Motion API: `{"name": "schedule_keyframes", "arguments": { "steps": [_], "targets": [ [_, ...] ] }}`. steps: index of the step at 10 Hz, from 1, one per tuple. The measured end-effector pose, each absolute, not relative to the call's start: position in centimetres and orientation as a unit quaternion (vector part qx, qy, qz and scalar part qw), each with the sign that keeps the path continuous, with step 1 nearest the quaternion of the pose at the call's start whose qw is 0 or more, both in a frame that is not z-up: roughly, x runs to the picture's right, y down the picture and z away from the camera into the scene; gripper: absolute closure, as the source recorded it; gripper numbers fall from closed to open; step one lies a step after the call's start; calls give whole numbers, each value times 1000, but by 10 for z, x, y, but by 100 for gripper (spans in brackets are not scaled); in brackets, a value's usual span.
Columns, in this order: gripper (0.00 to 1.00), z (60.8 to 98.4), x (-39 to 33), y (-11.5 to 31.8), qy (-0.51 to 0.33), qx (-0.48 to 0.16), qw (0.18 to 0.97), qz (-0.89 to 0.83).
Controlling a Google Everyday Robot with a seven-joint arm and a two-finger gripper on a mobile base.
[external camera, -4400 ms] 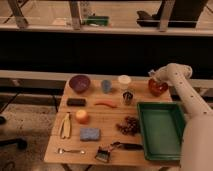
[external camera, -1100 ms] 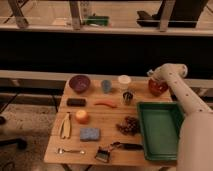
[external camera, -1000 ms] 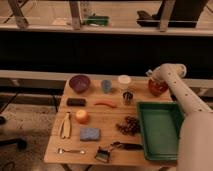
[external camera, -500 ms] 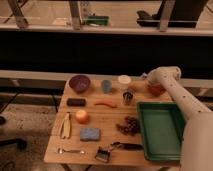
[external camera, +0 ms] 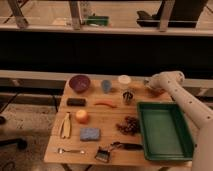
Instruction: Wipe red bowl with towel
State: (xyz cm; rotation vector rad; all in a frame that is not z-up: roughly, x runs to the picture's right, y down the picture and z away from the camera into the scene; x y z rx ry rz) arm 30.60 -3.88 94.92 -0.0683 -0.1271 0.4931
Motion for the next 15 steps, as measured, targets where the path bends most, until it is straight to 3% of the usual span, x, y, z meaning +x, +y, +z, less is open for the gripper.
{"name": "schedule_keyframes", "arguments": {
  "steps": [6,15],
  "targets": [
    [100,928,357,-45,-48,-10,958,284],
    [100,965,371,-86,-23,3,953,303]
  ]
}}
